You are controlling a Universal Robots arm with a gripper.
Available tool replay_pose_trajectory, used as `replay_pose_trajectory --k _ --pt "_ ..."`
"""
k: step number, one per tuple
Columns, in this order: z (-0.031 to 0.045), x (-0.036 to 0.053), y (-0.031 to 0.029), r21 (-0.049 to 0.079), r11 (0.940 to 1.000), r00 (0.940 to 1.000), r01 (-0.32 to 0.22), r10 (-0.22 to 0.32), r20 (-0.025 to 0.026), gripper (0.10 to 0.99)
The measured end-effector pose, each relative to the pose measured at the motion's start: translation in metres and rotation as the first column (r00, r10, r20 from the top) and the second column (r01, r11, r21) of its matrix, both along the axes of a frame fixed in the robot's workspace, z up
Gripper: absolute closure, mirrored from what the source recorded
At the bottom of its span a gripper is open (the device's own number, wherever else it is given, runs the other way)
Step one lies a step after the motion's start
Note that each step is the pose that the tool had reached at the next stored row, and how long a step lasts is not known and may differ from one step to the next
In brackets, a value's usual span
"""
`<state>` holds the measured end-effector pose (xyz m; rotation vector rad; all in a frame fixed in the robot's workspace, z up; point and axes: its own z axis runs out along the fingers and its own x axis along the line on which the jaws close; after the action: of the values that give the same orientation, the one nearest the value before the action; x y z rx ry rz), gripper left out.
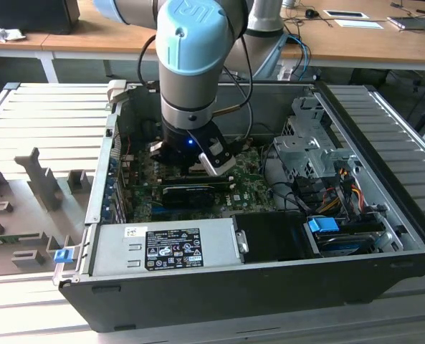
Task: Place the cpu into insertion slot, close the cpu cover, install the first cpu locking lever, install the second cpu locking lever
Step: 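Install the second cpu locking lever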
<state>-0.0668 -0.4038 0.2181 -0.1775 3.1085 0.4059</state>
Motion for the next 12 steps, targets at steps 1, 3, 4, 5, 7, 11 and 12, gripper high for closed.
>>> replay_pose_trajectory --k 1,3,4,5,7,11,12 --pt "-0.0002 -0.0008 -0.0009 0.002 1.0 1.0 -0.004 0.004 0.0001 0.98" --pt "-0.0042 -0.0027 -0.0029 0.022 0.9997 1.0 -0.009 0.009 0.0002 0.98" --pt "-0.0054 -0.0027 -0.0029 0.026 0.9996 1.0 -0.009 0.009 0.0003 0.98" --pt "-0.0063 -0.0027 -0.0028 0.029 0.9995 1.0 -0.009 0.009 0.0003 0.98" --pt "-0.0087 -0.0034 -0.0029 0.032 0.9994 1.0 -0.009 0.009 0.0008 0.98" --pt "-0.0137 -0.0042 -0.0029 0.051 0.9986 1.0 -0.009 0.009 0.0021 0.98" --pt "-0.0144 -0.0045 -0.0029 0.053 0.9985 1.0 -0.009 0.009 0.0025 0.98"
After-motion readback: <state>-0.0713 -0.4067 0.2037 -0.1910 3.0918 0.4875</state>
